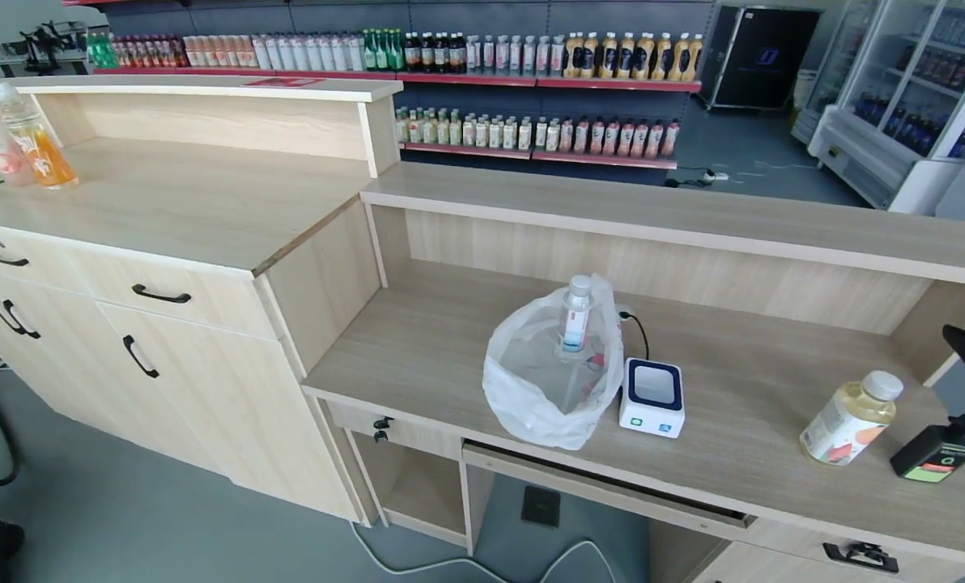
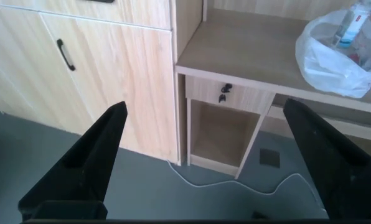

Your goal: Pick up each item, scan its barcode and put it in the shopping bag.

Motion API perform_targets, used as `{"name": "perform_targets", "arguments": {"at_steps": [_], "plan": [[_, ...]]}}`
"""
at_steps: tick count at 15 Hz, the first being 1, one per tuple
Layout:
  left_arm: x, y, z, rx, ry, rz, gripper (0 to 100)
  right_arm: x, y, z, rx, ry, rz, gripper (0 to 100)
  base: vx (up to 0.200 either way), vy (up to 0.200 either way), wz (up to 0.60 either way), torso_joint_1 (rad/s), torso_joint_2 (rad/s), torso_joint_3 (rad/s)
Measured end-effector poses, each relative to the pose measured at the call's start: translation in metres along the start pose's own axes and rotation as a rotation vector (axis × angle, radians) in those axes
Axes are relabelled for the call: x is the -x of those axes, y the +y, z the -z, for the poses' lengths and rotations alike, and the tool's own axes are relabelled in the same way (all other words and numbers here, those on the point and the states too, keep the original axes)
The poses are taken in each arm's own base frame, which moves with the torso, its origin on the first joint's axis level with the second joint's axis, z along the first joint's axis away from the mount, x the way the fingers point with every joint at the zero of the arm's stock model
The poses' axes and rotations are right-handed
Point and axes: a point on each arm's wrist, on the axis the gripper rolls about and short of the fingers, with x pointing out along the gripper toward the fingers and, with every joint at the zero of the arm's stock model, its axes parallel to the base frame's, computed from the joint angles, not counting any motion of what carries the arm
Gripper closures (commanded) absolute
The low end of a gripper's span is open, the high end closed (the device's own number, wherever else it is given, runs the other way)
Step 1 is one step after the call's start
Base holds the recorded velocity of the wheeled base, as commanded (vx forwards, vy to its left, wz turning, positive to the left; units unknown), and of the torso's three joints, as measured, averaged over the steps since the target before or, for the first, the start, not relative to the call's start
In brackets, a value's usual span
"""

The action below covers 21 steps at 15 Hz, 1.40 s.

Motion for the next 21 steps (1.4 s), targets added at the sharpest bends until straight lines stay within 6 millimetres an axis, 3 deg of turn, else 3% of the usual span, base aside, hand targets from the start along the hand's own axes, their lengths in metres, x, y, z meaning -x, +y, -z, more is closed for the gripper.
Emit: {"name": "perform_targets", "arguments": {"at_steps": [4,9,16,21], "plan": [[0.000,0.000,0.000,0.000,0.000,0.000,0,-0.017,-0.011,0.034,-0.092,0.183,0.054,0,0.000,0.000,-0.15,0.001,0.00,0.001],[0.000,0.000,0.000,0.000,0.000,0.000,0,-0.038,-0.020,0.058,-0.196,0.232,0.088,0,0.000,0.000,0.00,0.000,0.00,0.000],[0.000,0.000,0.000,0.000,0.000,0.000,0,-0.074,-0.007,0.089,-0.213,0.223,-0.129,0,0.000,0.000,0.00,0.000,0.00,0.000],[0.000,0.000,0.000,0.000,0.000,0.000,0,-0.101,0.011,0.102,-0.185,0.155,-0.174,0,0.000,0.000,0.00,0.000,0.00,0.000]]}}
